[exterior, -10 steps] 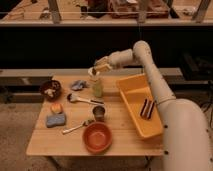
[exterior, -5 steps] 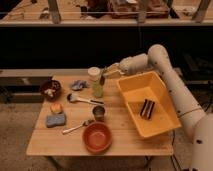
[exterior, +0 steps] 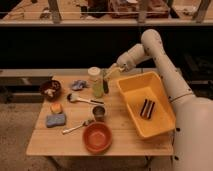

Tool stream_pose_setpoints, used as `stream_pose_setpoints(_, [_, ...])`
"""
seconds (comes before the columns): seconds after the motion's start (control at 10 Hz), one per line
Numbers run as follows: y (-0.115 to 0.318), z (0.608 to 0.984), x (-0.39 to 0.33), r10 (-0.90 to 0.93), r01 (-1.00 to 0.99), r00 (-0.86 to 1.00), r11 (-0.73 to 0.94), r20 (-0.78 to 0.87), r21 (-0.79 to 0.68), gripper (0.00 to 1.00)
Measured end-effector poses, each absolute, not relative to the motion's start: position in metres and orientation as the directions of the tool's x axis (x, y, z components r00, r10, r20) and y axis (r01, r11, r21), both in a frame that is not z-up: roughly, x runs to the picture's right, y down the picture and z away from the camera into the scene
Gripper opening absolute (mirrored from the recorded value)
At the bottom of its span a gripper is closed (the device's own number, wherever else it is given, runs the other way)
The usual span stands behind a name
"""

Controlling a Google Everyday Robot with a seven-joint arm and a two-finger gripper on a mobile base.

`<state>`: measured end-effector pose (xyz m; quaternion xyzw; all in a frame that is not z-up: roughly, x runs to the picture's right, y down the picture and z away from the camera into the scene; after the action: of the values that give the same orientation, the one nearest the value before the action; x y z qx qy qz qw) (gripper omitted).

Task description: Place pepper in metal cup

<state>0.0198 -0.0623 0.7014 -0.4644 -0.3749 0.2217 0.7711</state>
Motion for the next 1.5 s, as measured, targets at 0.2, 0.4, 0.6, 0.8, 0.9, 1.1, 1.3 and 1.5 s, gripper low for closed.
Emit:
stream_pose_setpoints(0.2, [-0.061,0.701,0.018,0.688,0.01,0.625,0.467,0.37,-0.884,0.0])
stream_pose_setpoints(0.4, [-0.056,0.702,0.013,0.693,0.027,0.613,0.462,0.38,-0.886,0.0])
stream_pose_setpoints(0.6, [-0.036,0.694,-0.002,0.693,0.048,0.601,0.465,0.398,-0.884,0.0])
stream_pose_setpoints(0.8, [-0.016,0.685,-0.017,0.68,0.061,0.611,0.472,0.407,-0.88,0.0])
stream_pose_setpoints(0.9, [-0.007,0.683,-0.023,0.671,0.066,0.622,0.468,0.403,-0.881,0.0])
stream_pose_setpoints(1.1, [0.006,0.684,-0.026,0.673,0.066,0.628,0.454,0.39,-0.888,0.0])
stream_pose_setpoints(1.3, [0.021,0.693,-0.023,0.686,0.057,0.624,0.437,0.374,-0.898,0.0])
stream_pose_setpoints(1.5, [0.03,0.702,-0.02,0.698,0.059,0.613,0.425,0.369,-0.903,0.0])
